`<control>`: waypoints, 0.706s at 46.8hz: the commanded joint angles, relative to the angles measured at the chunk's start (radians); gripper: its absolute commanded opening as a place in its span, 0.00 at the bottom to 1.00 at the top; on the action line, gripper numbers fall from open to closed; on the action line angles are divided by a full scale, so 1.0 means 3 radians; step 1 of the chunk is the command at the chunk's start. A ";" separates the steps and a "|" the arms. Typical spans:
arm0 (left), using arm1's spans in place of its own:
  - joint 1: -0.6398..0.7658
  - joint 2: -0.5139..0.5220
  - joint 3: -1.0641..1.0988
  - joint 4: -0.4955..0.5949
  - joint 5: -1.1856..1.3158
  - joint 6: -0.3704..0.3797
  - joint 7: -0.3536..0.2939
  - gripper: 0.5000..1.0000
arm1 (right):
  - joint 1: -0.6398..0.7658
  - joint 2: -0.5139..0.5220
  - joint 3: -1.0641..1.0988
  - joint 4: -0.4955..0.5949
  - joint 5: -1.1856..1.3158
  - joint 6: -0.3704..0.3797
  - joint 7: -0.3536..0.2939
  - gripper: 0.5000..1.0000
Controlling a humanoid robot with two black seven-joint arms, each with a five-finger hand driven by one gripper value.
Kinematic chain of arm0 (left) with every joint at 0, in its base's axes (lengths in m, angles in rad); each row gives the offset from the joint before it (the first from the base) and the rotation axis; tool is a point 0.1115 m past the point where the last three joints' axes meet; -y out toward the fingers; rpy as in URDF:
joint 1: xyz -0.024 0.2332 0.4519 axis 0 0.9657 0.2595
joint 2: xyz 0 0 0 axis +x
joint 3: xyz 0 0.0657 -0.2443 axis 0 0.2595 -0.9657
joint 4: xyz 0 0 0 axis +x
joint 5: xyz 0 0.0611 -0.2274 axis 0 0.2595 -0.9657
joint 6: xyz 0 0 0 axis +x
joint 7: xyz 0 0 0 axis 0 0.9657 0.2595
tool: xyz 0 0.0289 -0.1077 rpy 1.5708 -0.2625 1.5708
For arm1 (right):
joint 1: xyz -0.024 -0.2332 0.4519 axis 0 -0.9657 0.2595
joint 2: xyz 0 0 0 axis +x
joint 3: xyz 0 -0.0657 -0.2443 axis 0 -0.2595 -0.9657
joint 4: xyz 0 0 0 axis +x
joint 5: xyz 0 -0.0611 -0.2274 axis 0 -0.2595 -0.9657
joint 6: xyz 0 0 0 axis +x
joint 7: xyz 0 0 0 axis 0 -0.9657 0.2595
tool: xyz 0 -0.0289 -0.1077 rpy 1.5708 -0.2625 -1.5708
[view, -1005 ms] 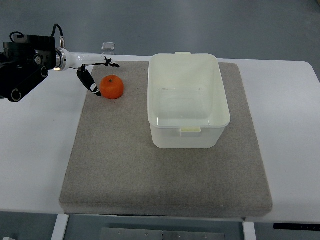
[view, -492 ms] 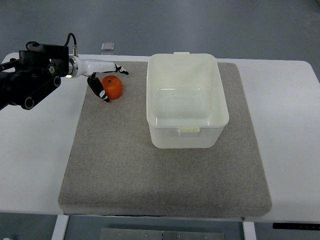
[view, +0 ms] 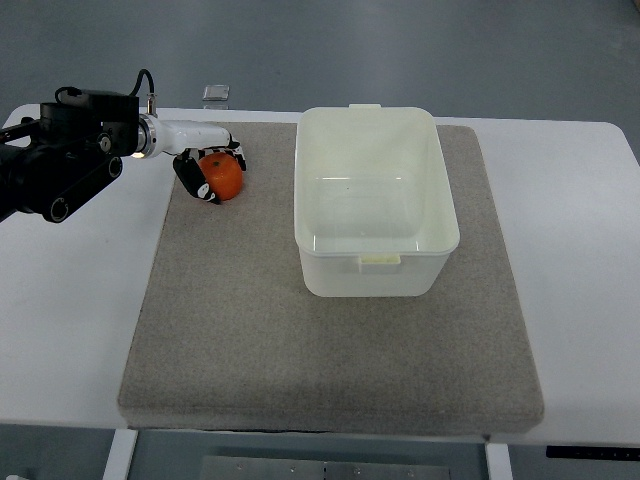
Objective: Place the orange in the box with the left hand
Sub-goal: 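Close the left hand fingers around the tangerine, then lift the tangerine with the left hand and carry it over the white box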
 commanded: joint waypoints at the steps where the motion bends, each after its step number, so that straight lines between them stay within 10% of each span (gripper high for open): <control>1: -0.0011 0.0025 -0.0045 -0.0040 -0.0008 0.0020 0.0003 0.00 | 0.0000 0.0000 0.0000 -0.0003 0.0001 0.0000 0.0000 0.85; 19: -0.0282 0.0270 -0.0055 -0.0076 -0.0361 0.0056 -0.0023 0.00 | 0.0000 0.0000 0.0000 -0.0003 0.0001 0.0000 0.0000 0.85; 33: -0.0390 0.0878 -0.0295 -0.1252 -0.0377 0.0056 -0.0007 0.00 | 0.0000 0.0000 0.0000 -0.0003 0.0001 0.0000 0.0000 0.85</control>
